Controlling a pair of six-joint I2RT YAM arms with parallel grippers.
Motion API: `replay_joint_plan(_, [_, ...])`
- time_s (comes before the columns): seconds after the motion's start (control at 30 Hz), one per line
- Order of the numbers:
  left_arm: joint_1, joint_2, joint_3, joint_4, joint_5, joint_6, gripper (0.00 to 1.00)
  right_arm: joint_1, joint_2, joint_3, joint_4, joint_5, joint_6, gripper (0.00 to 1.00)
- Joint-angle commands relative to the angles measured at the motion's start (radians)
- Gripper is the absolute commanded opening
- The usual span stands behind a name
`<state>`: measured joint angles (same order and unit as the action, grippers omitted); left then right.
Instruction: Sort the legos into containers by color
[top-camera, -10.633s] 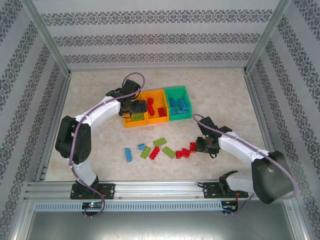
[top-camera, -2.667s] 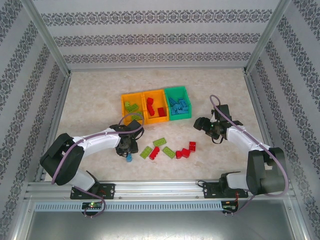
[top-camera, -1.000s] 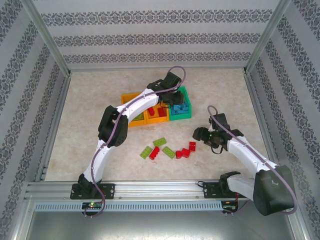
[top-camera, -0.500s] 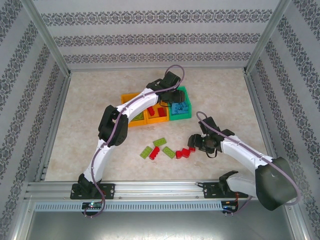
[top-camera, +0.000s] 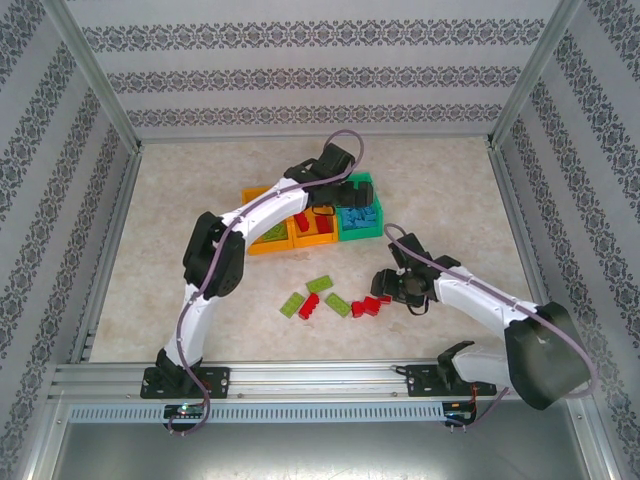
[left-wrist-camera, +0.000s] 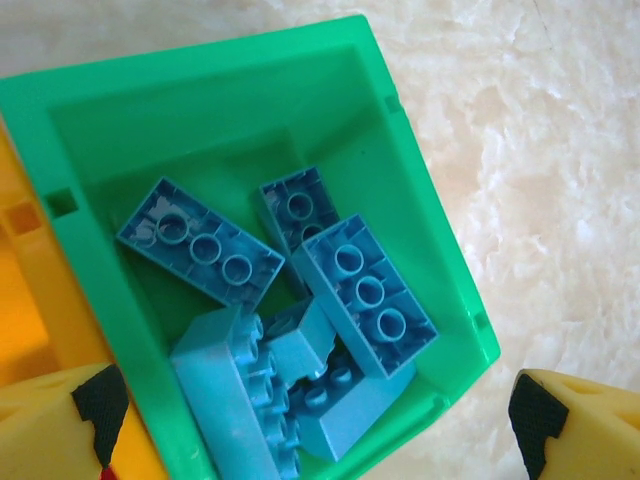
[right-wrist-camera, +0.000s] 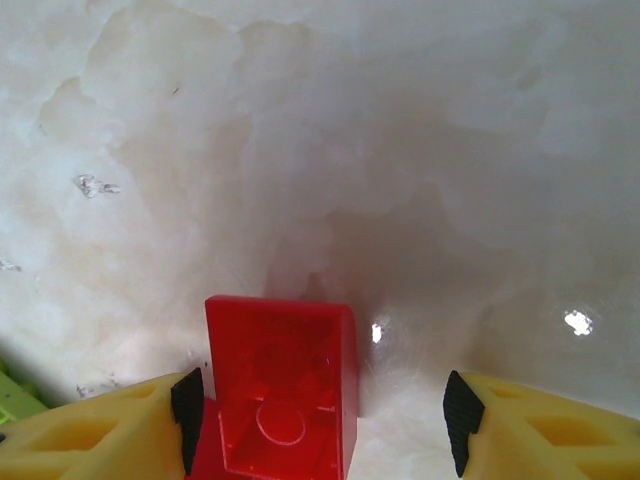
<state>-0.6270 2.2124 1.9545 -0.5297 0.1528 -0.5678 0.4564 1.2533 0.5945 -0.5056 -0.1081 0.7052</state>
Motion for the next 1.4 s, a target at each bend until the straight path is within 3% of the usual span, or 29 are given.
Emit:
replay_joint_plan(0.0, [0.003, -0.076, -0.058, 0.052, -0.005, 0.021, 1.0, 0.014, 0.041, 0.043, -0.021, 0.039, 0.002, 0.67])
replay_joint_plan(0.47, [0.002, -0.241, -0.291, 0.136, -0.124, 0.006, 1.0, 0.025, 0.135, 0.079, -0.061, 0.101, -0.001, 0.61])
replay_joint_plan(1.37, [0.027, -0.483, -0.605, 0.183, -0.307, 0.031, 0.99, 0.026, 0.122, 0.162, -0.058, 0.138, -0.002, 0.27])
